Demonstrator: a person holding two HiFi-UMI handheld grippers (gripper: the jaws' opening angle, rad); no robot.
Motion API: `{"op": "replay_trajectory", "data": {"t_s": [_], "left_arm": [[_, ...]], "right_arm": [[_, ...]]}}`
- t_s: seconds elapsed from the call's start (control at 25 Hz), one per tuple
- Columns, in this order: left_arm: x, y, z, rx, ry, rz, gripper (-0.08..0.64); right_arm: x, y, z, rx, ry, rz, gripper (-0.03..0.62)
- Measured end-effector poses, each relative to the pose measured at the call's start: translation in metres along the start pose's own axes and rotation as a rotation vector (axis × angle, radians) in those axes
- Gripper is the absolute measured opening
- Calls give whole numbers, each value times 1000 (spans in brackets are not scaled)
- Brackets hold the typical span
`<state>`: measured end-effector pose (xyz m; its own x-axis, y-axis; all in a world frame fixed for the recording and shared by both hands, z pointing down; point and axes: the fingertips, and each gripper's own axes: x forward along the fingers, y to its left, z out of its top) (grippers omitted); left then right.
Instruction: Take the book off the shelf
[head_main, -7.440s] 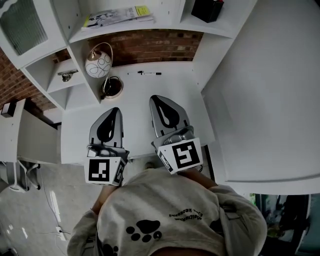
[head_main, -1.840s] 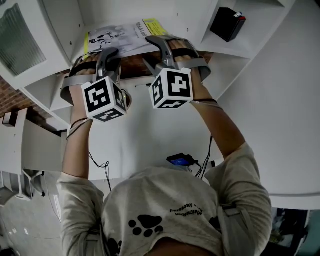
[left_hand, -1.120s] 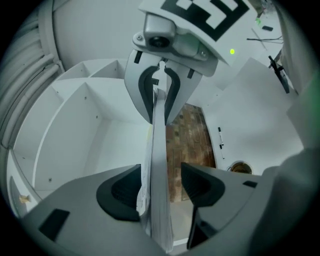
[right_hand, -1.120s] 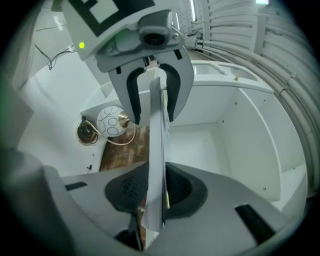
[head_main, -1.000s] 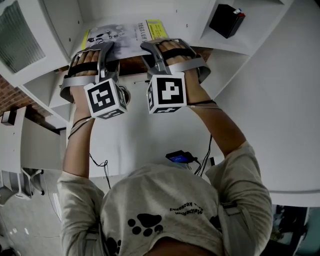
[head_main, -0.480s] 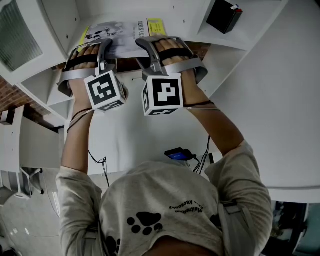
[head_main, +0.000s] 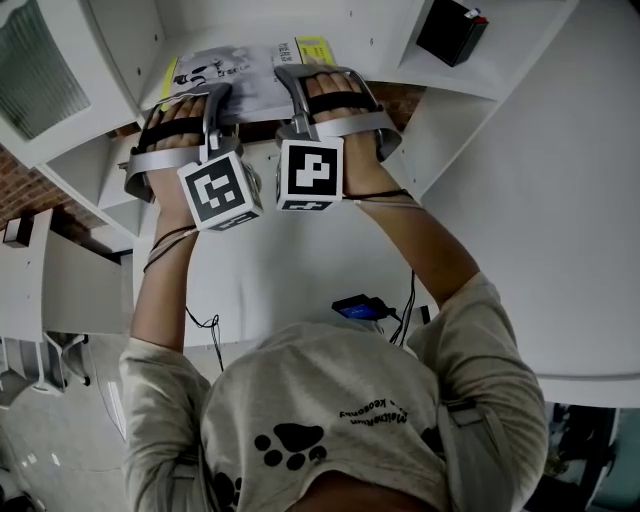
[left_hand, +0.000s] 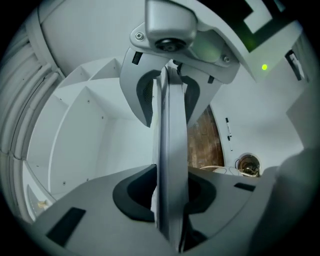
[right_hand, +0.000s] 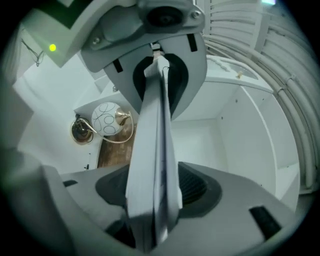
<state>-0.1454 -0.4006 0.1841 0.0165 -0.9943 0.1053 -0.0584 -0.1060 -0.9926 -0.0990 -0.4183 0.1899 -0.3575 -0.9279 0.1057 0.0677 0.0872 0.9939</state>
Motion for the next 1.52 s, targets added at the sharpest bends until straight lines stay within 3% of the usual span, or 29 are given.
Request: {"op": "replay_trajectory", "data": {"t_s": [0.08, 0.16, 1.04, 1.28, 1.52], "left_arm": [[-1, 1, 0, -5, 4, 3, 87], [-4, 1, 1, -12, 7, 0, 86], [-111, -22, 50, -21, 36, 47, 77], [-121, -70, 60, 13, 60, -73, 77], [-122, -137, 63, -16, 64, -208, 77]], "right_arm": [[-4, -8, 2, 9, -23, -53, 121], [-8, -7, 4, 20, -37, -59, 89], [-124, 12, -1, 47, -141, -106, 78], [-137, 63, -6, 98, -164, -15, 78], [-140, 132, -6, 142, -162, 112, 80]]}}
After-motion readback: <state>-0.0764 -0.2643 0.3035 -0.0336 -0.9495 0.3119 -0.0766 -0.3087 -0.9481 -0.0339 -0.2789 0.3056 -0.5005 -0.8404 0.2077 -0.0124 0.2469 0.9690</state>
